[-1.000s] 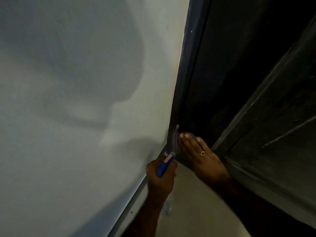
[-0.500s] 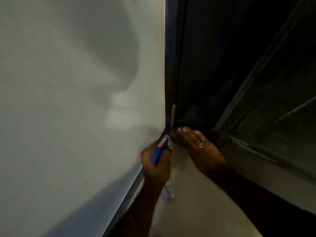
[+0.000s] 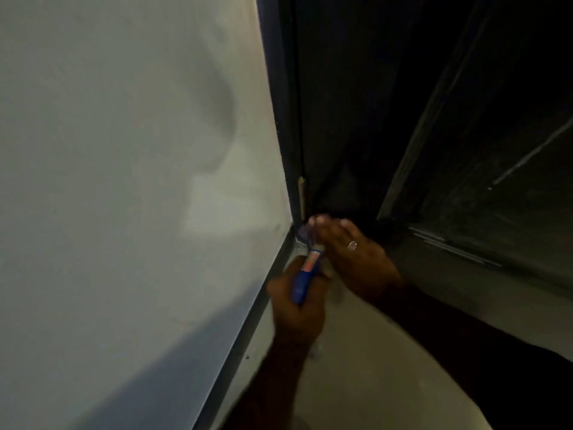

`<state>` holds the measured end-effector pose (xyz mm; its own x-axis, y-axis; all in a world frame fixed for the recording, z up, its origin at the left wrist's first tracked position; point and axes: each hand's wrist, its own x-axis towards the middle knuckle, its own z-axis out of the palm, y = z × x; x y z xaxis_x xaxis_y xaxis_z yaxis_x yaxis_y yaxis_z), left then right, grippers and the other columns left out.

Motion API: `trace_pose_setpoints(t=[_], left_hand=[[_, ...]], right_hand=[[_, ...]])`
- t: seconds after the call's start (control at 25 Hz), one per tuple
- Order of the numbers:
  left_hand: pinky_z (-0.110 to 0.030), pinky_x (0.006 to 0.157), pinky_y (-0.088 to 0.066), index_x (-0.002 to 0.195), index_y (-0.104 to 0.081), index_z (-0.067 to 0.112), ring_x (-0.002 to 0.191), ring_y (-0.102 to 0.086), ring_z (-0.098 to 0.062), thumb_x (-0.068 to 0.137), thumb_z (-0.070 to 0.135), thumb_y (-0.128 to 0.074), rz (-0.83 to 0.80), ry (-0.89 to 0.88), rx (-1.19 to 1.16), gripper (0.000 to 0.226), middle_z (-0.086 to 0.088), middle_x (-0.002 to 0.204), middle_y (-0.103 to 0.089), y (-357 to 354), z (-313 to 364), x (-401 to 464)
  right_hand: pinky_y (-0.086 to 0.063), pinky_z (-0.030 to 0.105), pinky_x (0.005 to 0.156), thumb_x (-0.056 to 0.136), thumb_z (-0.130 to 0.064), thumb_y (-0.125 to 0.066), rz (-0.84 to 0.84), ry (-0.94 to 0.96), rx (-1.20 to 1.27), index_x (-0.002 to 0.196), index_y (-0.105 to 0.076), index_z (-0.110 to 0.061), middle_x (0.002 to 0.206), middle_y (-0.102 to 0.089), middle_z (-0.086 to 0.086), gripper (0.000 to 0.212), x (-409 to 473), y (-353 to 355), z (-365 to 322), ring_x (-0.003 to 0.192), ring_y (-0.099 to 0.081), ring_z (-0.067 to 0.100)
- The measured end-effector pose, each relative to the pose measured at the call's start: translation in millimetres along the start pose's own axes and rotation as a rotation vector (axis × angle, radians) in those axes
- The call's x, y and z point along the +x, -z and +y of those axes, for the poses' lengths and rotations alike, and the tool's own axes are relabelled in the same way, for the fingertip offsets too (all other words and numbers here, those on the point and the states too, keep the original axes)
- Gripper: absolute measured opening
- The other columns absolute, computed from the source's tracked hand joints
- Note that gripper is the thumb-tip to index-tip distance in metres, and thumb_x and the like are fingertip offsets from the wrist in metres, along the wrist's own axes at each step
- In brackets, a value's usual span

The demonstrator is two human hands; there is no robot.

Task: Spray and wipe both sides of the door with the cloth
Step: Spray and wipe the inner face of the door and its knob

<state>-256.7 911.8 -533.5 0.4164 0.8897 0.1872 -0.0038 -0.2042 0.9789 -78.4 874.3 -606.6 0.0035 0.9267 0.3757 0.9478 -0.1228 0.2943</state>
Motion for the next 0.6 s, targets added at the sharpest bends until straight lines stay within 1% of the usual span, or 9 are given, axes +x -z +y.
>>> trace_pose_setpoints(t=[0.08, 0.12, 0.2, 0.24, 0.28, 0.36, 0.44, 0.52, 0.6], left_hand=[[-0.037, 0.054, -0.052, 0.079, -0.070, 0.019, 0.057, -0.063, -0.017, 0.086, 0.028, -0.054, -0.009, -0.013, -0.028, 0.020, -0.002, 0.068, -0.065, 20, -11, 13], [-0.034, 0.053, -0.052, 0.077, -0.068, 0.010, 0.054, -0.061, -0.021, 0.085, 0.024, -0.052, -0.008, -0.031, -0.051, 0.023, -0.007, 0.066, -0.063, 27, -11, 19], [-0.030, 0.049, -0.049, 0.075, -0.065, 0.001, 0.050, -0.057, -0.025, 0.082, 0.019, -0.050, 0.018, -0.046, -0.096, 0.025, -0.013, 0.063, -0.060, 32, -11, 28], [-0.031, 0.047, -0.048, 0.076, -0.065, 0.001, 0.049, -0.056, -0.027, 0.082, 0.017, -0.050, 0.010, -0.056, -0.117, 0.023, -0.014, 0.063, -0.060, 30, -10, 29], [-0.031, 0.046, -0.047, 0.077, -0.066, 0.002, 0.048, -0.055, -0.027, 0.083, 0.016, -0.050, -0.006, -0.080, -0.137, 0.022, -0.015, 0.063, -0.059, 28, -9, 29], [-0.031, 0.046, -0.047, 0.079, -0.066, 0.000, 0.046, -0.055, -0.029, 0.085, 0.014, -0.052, -0.045, -0.108, -0.145, 0.021, -0.015, 0.063, -0.060, 23, -11, 26], [-0.030, 0.047, -0.047, 0.078, -0.066, -0.001, 0.046, -0.055, -0.030, 0.084, 0.016, -0.054, -0.081, -0.061, -0.140, 0.021, -0.016, 0.062, -0.059, 21, -14, 29], [-0.033, 0.047, -0.047, 0.076, -0.065, 0.000, 0.048, -0.054, -0.032, 0.081, 0.017, -0.054, -0.107, -0.037, -0.159, 0.021, -0.018, 0.061, -0.058, 24, -13, 29], [-0.037, 0.046, -0.047, 0.072, -0.063, 0.001, 0.049, -0.054, -0.034, 0.079, 0.019, -0.052, -0.111, -0.056, -0.160, 0.022, -0.017, 0.062, -0.058, 30, -8, 24]], right_hand=[[-0.052, 0.052, 0.112, 0.107, -0.008, -0.035, -0.230, 0.087, 0.106, 0.173, -0.012, -0.020, 0.179, -0.015, 0.003, 0.071, -34, -28, -5, 0.163, -0.023, 0.027], [-0.044, 0.051, 0.121, 0.104, -0.005, -0.046, -0.226, 0.143, 0.104, 0.172, -0.016, -0.016, 0.177, -0.020, 0.006, 0.075, -47, -34, -4, 0.163, -0.023, 0.027], [-0.007, 0.053, 0.136, 0.104, -0.006, -0.056, -0.082, 0.187, 0.047, 0.170, -0.019, -0.004, 0.177, -0.019, 0.016, 0.076, -43, -12, 6, 0.164, -0.016, 0.032], [0.005, 0.056, 0.134, 0.107, -0.009, -0.048, -0.024, 0.150, -0.016, 0.169, -0.016, -0.001, 0.178, -0.014, 0.020, 0.071, -29, 12, 15, 0.164, -0.012, 0.035], [0.007, 0.057, 0.133, 0.109, -0.011, -0.038, 0.036, 0.092, -0.059, 0.170, -0.015, -0.002, 0.178, -0.010, 0.021, 0.065, -18, 33, 26, 0.164, -0.010, 0.037], [-0.002, 0.057, 0.133, 0.111, -0.013, -0.030, 0.174, -0.082, -0.012, 0.170, -0.021, -0.006, 0.179, -0.013, 0.017, 0.060, 2, 76, 47, 0.165, -0.010, 0.033], [-0.013, 0.054, 0.133, 0.112, -0.015, -0.032, 0.187, -0.120, -0.047, 0.169, -0.029, -0.008, 0.178, -0.019, 0.014, 0.057, -4, 80, 49, 0.165, -0.016, 0.031], [-0.029, 0.054, 0.130, 0.116, -0.015, -0.025, 0.032, -0.060, 0.013, 0.171, -0.022, -0.016, 0.178, -0.020, 0.006, 0.056, -44, 50, 29, 0.163, -0.024, 0.030], [-0.043, 0.061, 0.121, 0.117, -0.022, -0.010, -0.288, -0.016, 0.122, 0.172, -0.007, -0.033, 0.179, -0.014, -0.006, 0.056, -81, 17, 17, 0.164, -0.024, 0.031]])
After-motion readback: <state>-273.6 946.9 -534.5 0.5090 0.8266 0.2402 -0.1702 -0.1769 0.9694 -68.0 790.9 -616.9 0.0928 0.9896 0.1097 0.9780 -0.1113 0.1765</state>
